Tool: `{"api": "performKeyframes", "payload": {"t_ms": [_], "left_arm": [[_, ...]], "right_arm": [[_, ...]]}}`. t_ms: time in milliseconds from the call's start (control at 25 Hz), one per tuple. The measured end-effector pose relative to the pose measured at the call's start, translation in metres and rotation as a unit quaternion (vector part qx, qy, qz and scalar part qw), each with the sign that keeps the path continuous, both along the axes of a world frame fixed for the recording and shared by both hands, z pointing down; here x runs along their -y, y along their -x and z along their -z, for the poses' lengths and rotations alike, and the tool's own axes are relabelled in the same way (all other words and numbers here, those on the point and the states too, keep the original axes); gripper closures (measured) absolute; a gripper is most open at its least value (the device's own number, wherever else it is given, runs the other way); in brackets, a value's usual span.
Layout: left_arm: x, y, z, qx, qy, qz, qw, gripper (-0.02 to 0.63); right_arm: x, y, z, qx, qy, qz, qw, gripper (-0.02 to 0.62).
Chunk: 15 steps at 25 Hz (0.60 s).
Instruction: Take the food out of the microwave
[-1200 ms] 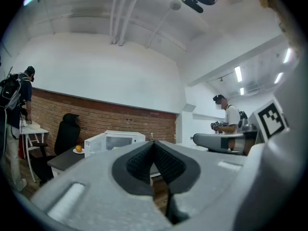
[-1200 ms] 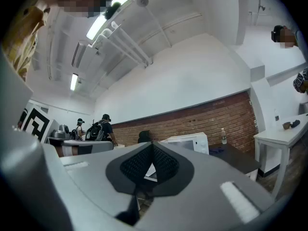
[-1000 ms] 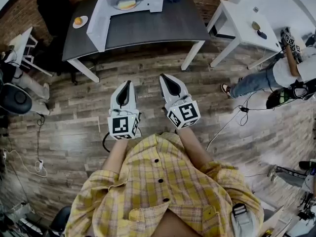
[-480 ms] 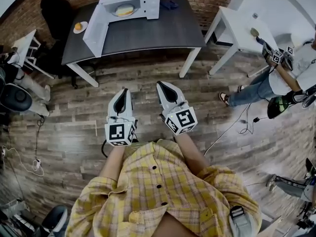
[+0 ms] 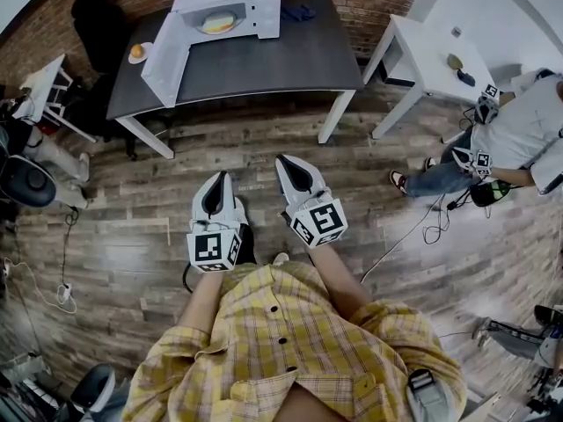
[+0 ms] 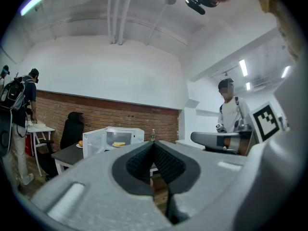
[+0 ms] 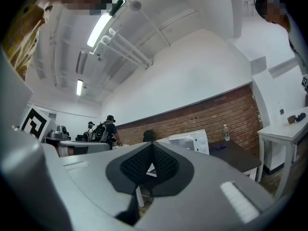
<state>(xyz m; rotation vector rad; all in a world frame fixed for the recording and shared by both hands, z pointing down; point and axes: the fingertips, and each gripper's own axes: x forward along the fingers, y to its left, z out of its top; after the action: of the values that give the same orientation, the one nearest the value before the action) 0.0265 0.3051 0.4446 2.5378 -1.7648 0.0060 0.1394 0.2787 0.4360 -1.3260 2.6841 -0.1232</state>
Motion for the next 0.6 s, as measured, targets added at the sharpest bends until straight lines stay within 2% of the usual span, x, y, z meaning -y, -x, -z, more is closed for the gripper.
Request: {"api": "performKeyframes", "payload": {"t_ms": [320,600], "left_arm": [[0.047,0.011,-0.01,-0.013,0.003,0.006,0.9999,0.604],[0.129,0.029,-0.013,-0.02,0.006,0.005,0.9998,0.604]], "right_arm": [[0.043,0.014,-0.009,-0.013,0.005,0.001,1.0,0.591],[0.121,0.032,-0.016,-0.019,0.012,-0.003,1.0,0.591]]}}
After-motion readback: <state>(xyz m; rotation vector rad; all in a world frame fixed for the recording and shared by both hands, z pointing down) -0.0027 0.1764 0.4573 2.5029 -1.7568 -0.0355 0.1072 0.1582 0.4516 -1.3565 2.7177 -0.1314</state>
